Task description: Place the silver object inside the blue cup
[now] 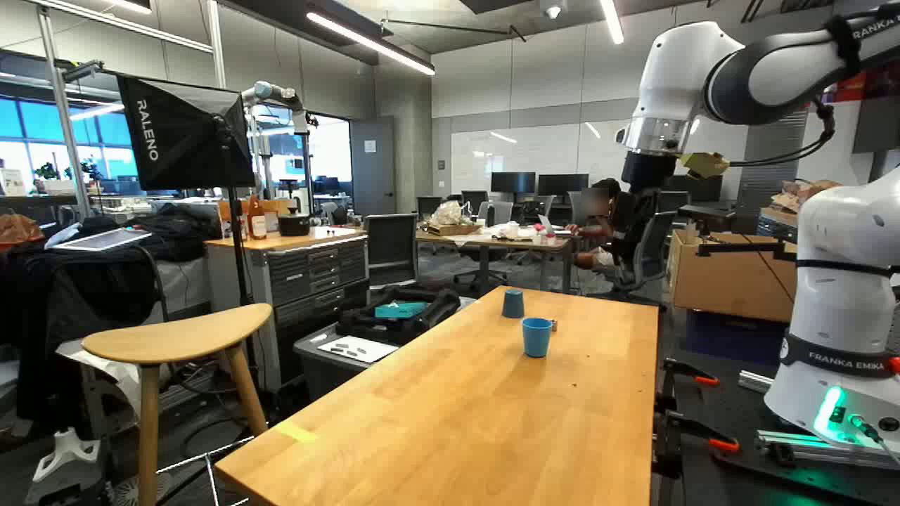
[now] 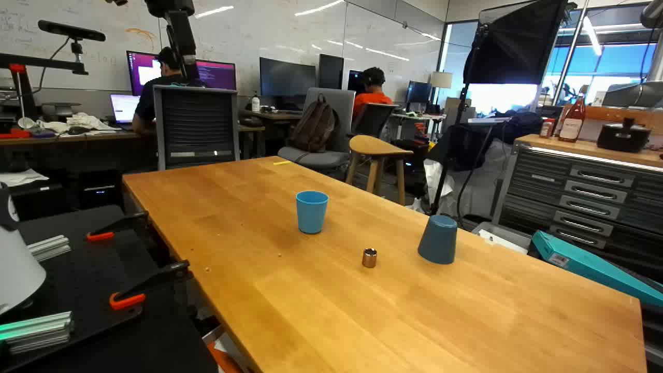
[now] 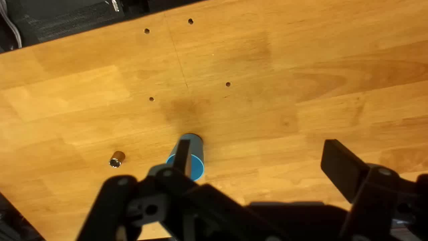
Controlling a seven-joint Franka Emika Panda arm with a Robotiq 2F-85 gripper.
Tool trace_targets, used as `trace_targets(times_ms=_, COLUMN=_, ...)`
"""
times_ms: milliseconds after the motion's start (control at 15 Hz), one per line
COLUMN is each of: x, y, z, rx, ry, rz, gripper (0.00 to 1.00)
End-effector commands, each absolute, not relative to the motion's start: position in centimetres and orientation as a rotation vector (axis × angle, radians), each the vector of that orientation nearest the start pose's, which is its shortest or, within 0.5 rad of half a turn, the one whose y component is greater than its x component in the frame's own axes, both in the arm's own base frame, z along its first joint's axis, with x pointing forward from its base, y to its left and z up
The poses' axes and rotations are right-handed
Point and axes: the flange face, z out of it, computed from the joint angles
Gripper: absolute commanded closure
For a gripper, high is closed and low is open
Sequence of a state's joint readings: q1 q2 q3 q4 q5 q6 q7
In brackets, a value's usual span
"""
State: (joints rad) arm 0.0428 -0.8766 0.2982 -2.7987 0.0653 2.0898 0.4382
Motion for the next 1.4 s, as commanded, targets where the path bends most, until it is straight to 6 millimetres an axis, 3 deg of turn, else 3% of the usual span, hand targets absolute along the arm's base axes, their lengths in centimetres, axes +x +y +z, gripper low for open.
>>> trace_targets(times_ms=0, x=29.1, y=10.0, z=44.3, rx=-3.218, ry=0.344, rz=-0.316, gripper=0.0)
trace_targets(times_ms=267, x=29.1, y=10.0, z=44.3, rx=-3.218, ry=0.344, rz=-0.316, gripper=0.0)
trace_targets(times_ms=400, x=30.9, y=8.2, z=45.0, rx=-3.161, ry=0.395, rz=-0.285, gripper=0.0)
trace_targets(times_ms=533, x=34.4, y=3.0, z=45.3, rx=-3.073, ry=0.565, rz=-0.217, gripper=0.0)
trace_targets(times_ms=733, x=37.5, y=-3.4, z=44.2, rx=-2.949, ry=0.803, rz=-0.178, gripper=0.0)
trace_targets(times_ms=1000, x=41.3, y=-11.5, z=40.0, rx=-2.784, ry=1.128, rz=-0.145, gripper=0.0)
trace_targets(times_ms=1333, x=46.3, y=-18.4, z=33.3, rx=-2.568, ry=1.466, rz=-0.251, gripper=0.0)
